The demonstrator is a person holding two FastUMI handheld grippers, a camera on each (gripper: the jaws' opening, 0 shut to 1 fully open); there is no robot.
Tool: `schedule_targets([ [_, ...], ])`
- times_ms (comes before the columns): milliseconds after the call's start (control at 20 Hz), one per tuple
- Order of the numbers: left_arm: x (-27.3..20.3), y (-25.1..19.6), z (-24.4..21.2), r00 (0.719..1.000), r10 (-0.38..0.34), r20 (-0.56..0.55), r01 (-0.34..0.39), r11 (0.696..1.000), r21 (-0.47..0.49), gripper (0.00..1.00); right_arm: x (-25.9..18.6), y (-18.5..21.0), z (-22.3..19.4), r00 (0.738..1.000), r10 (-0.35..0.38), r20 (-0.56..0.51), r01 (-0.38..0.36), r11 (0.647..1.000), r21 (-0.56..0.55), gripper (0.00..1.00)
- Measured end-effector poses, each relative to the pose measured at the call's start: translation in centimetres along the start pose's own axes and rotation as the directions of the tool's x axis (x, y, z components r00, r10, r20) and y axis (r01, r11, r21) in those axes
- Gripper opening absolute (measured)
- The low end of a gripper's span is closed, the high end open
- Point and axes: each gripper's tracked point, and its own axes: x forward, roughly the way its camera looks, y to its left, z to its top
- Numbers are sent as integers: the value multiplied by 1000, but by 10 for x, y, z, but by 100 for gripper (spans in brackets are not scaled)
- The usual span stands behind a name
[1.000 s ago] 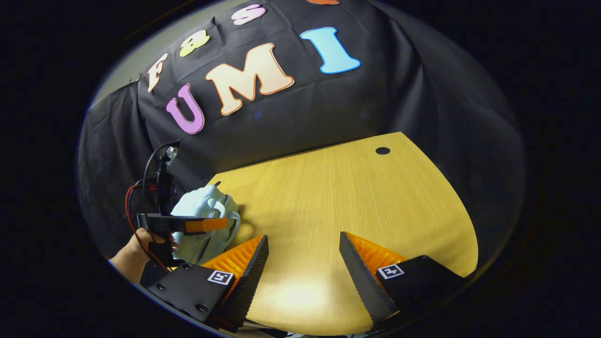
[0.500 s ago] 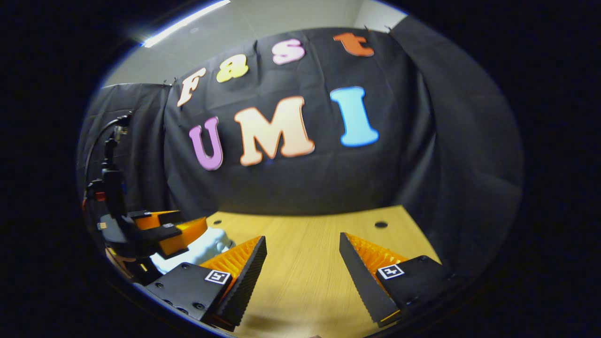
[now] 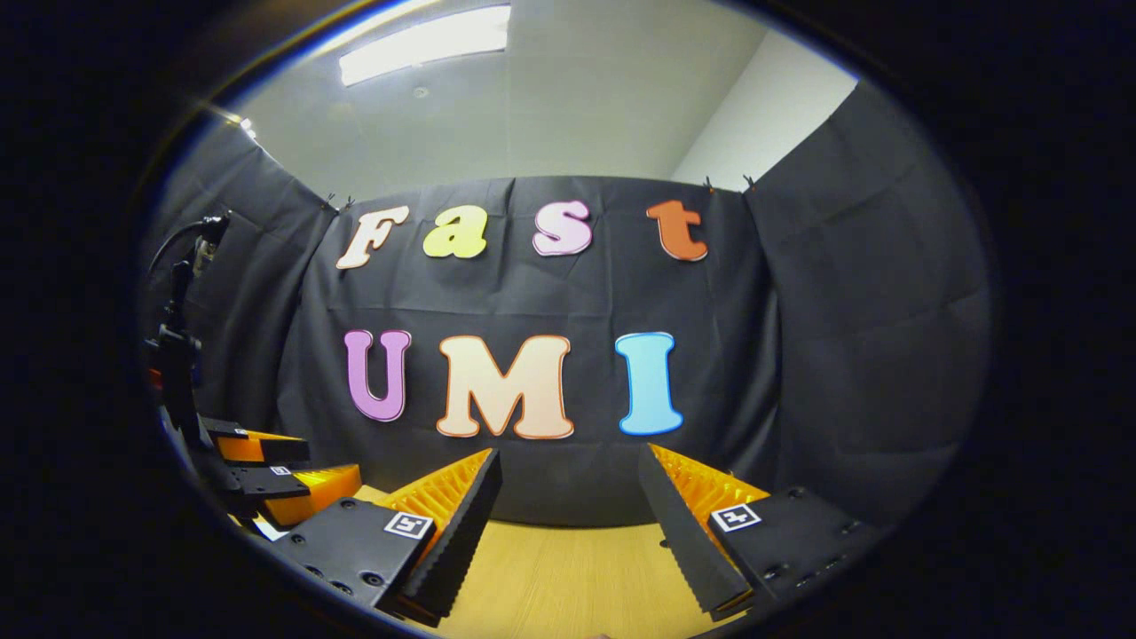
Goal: First open the suitcase, pack the skin care products into it, and then close the suitcase.
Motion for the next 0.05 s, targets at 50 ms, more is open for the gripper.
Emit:
schedule_targets([
  [50, -3, 0, 2, 1000, -7, 12, 7, 1000, 14, 95, -4, 3, 6, 1000, -4, 19, 4, 1000, -11, 94],
])
